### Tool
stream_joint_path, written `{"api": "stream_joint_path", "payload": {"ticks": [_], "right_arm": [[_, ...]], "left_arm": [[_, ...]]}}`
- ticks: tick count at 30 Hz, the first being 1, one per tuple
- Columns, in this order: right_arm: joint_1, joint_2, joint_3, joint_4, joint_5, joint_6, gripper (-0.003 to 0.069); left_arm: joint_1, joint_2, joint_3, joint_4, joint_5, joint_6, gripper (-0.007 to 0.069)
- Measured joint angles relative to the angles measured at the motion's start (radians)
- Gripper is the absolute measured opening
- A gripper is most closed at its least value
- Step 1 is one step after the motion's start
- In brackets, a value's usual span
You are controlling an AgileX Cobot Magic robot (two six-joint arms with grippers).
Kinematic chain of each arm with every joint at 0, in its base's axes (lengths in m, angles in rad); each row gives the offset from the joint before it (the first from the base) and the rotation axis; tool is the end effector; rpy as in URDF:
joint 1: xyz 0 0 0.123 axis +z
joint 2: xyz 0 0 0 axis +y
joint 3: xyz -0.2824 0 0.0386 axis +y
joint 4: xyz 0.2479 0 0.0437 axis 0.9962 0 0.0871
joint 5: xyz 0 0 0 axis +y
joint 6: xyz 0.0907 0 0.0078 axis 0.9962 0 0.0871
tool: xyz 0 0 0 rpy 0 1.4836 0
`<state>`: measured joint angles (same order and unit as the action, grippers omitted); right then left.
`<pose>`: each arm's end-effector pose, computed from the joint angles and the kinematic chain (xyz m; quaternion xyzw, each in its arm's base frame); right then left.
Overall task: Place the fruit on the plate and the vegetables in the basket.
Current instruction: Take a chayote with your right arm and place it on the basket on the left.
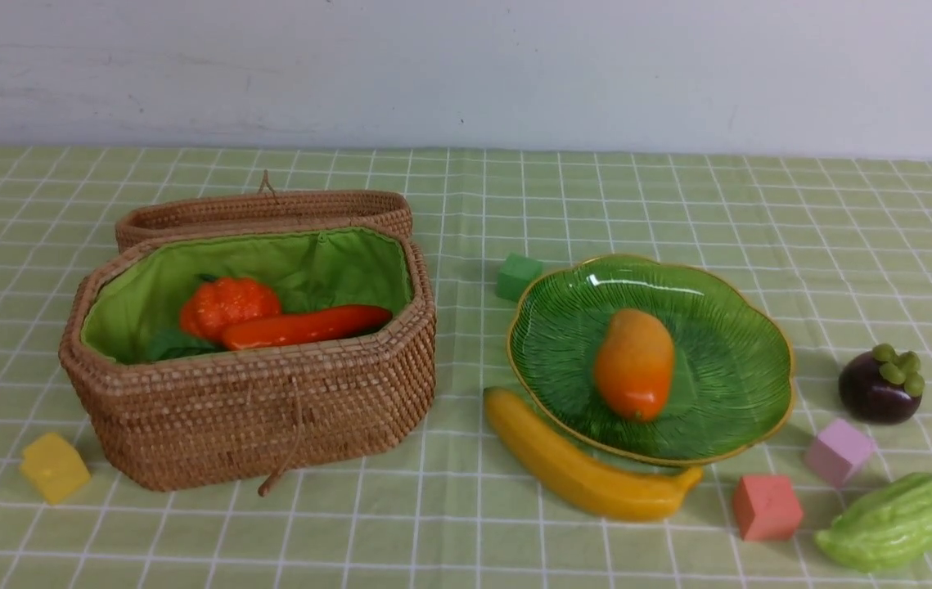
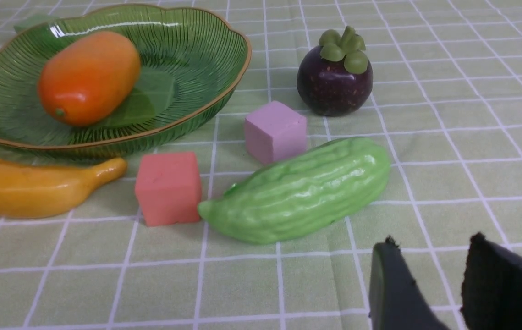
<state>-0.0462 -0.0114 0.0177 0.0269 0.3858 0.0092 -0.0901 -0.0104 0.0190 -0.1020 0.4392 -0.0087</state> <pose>0.0521 -0.0015 0.1731 0.0294 0.8057 0.0005 0.5916 0.0500 -0.0085 0.1682 0.0078 0.8217 -0.0721 0.5652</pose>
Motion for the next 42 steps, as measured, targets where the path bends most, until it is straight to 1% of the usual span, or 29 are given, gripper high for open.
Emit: {"api": "stream_joint_path", "payload": {"ticks": [7, 9, 13, 16, 20, 25, 27, 30, 32, 33, 36, 37, 39, 40, 42], "right_arm": [[0.000, 0.000, 0.000, -0.002, 0.000, 0.000, 0.0241], [0.000, 0.000, 0.001, -0.027, -0.008, -0.009, 0.0241], [0.000, 0.000, 0.009, -0.120, -0.083, -0.009, 0.0241], [0.000, 0.000, 0.010, -0.205, -0.177, -0.009, 0.0241], [0.000, 0.000, 0.010, -0.357, -0.306, -0.009, 0.0241], [0.000, 0.000, 0.010, -0.467, -0.349, -0.009, 0.0241], [0.000, 0.000, 0.010, -0.483, -0.369, -0.002, 0.0241], [0.000, 0.000, 0.010, -0.436, -0.489, 0.132, 0.0241], [0.000, 0.000, 0.010, -0.379, -0.598, 0.287, 0.0241], [0.000, 0.000, 0.010, -0.346, -0.678, 0.374, 0.0241], [0.000, 0.000, -0.001, -0.274, -0.912, 0.566, 0.0241], [0.000, 0.000, -0.024, -0.259, -0.943, 0.601, 0.0241], [0.000, 0.000, -0.089, -0.236, -0.940, 0.657, 0.0241], [0.000, 0.000, -0.145, -0.228, -0.912, 0.694, 0.0241], [0.000, 0.000, -0.284, -0.233, -0.783, 0.751, 0.0241]], "left_arm": [[0.000, 0.000, 0.000, 0.000, -0.001, 0.000, 0.0001], [0.000, 0.000, 0.000, 0.000, -0.001, 0.000, 0.0002], [0.000, 0.000, 0.000, 0.000, -0.001, 0.000, 0.0006], [0.000, 0.000, 0.000, 0.000, -0.001, 0.000, 0.0008], [0.000, 0.000, 0.000, 0.000, -0.002, 0.000, 0.0015], [0.000, 0.000, 0.000, 0.000, -0.002, 0.000, 0.0020], [0.000, 0.000, 0.000, 0.000, -0.002, 0.000, 0.0022], [0.000, 0.000, 0.000, 0.000, -0.002, 0.000, 0.0024], [0.000, 0.000, 0.000, 0.000, -0.002, 0.000, 0.0027], [0.000, 0.000, 0.001, 0.000, -0.002, 0.000, 0.0029], [0.000, 0.000, 0.001, -0.001, -0.002, 0.000, 0.0029], [0.000, 0.000, 0.001, -0.001, -0.002, 0.000, 0.0029], [0.000, 0.000, 0.001, -0.001, -0.002, 0.000, 0.0029], [0.000, 0.000, 0.001, -0.001, -0.002, 0.000, 0.0029], [0.000, 0.000, 0.001, -0.001, -0.002, 0.000, 0.0032]]}}
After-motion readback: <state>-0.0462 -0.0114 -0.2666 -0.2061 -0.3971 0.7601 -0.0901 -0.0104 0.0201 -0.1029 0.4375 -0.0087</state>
